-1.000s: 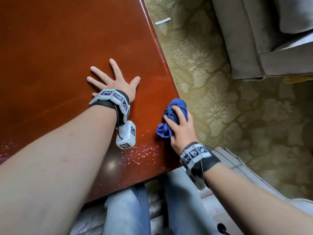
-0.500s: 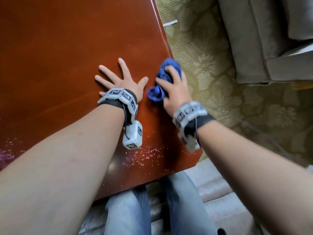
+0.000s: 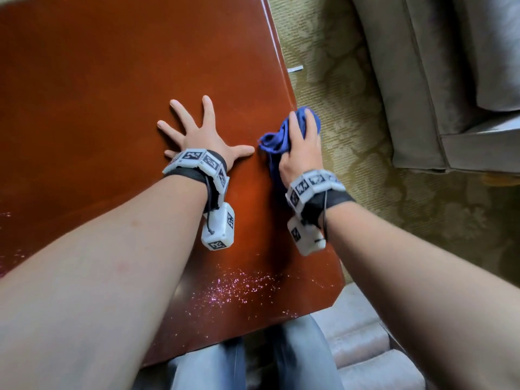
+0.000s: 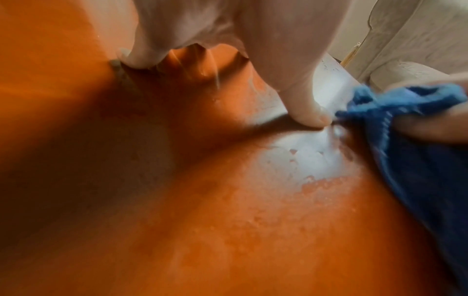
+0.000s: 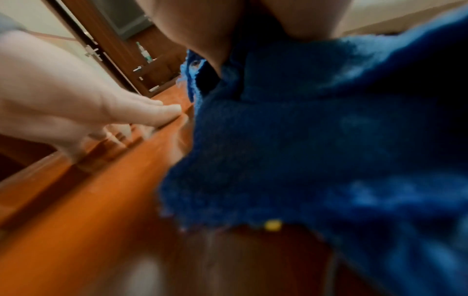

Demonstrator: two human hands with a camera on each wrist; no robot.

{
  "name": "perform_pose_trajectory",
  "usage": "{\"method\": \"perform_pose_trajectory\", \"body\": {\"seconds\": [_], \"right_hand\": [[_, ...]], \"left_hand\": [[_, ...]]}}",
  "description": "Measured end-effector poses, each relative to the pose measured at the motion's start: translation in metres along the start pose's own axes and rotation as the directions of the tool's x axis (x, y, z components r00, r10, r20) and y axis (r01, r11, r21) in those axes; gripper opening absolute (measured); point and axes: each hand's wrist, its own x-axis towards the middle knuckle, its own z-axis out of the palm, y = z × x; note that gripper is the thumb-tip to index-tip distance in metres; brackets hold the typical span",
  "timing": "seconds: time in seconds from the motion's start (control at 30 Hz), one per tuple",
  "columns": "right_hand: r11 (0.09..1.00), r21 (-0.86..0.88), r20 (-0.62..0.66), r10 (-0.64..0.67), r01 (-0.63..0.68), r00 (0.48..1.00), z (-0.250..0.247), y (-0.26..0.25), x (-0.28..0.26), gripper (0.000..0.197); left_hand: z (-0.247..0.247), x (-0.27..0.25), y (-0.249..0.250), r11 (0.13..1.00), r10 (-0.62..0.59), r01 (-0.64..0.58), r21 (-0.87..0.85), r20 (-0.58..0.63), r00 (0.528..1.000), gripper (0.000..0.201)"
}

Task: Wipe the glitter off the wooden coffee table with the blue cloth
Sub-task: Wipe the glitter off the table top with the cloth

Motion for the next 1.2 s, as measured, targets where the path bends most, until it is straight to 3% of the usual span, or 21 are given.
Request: {"method": "perform_pose_trajectory", "body": {"seconds": [0.1, 0.2, 0.33, 0.43, 0.5, 0.7, 0.8, 0.9, 1.07, 1.13, 1.2], "right_hand": [[0.996, -0.079, 0.024, -0.046, 0.048, 0.999, -0.003, -0.017, 0.042, 0.065], [0.995, -0.091, 0.018, -0.038, 0.040, 0.999, 0.000, -0.017, 0.040, 0.066], [0.996, -0.068, -0.013, -0.057, 0.056, 0.998, 0.009, 0.033, -0.050, 0.066], [0.995, -0.086, 0.119, 0.063, -0.053, 0.991, 0.003, 0.072, -0.136, 0.071], [0.988, -0.090, 0.171, 0.137, -0.123, 0.976, 0.002, 0.081, -0.157, 0.076], [0.991, -0.106, 0.017, 0.086, -0.084, 0.996, 0.010, 0.040, -0.083, 0.073], [0.984, -0.116, 0.031, 0.141, -0.136, 0.990, 0.013, 0.027, -0.069, 0.070], [0.990, -0.091, 0.022, 0.106, -0.103, 0.994, 0.016, 0.055, -0.112, 0.071], [0.970, -0.119, 0.084, 0.221, -0.211, 0.972, 0.022, 0.117, -0.228, 0.079], [0.964, -0.101, 0.134, 0.258, -0.245, 0.957, 0.021, 0.125, -0.242, 0.081], [0.963, -0.064, 0.098, 0.268, -0.263, 0.958, 0.021, 0.123, -0.233, 0.080]], "left_hand": [[0.000, 0.001, 0.000, 1.000, 0.010, -0.010, 0.005, 0.000, 1.000, 0.125], [0.001, 0.001, -0.001, 1.000, 0.016, -0.016, 0.006, -0.004, 1.000, 0.124], [-0.002, 0.000, -0.001, 1.000, 0.007, -0.007, 0.011, 0.003, 1.000, 0.124], [-0.001, -0.002, 0.001, 1.000, 0.005, -0.005, 0.024, 0.002, 1.000, 0.124], [-0.003, -0.002, 0.000, 0.999, 0.001, -0.001, 0.049, -0.004, 1.000, 0.124], [0.006, -0.013, -0.001, 0.992, 0.007, -0.005, 0.129, -0.017, 1.000, 0.112], [0.027, -0.032, -0.004, 0.991, 0.054, -0.047, 0.129, -0.047, 0.997, 0.096], [0.048, -0.053, -0.012, 0.985, 0.087, -0.080, 0.150, -0.041, 0.995, 0.088], [0.070, -0.079, -0.014, 0.982, 0.085, -0.083, 0.172, -0.005, 0.996, 0.083], [0.072, -0.081, -0.013, 0.979, 0.081, -0.078, 0.186, -0.009, 0.997, 0.081], [0.074, -0.080, -0.013, 0.976, 0.085, -0.078, 0.204, -0.027, 0.996, 0.080]]}}
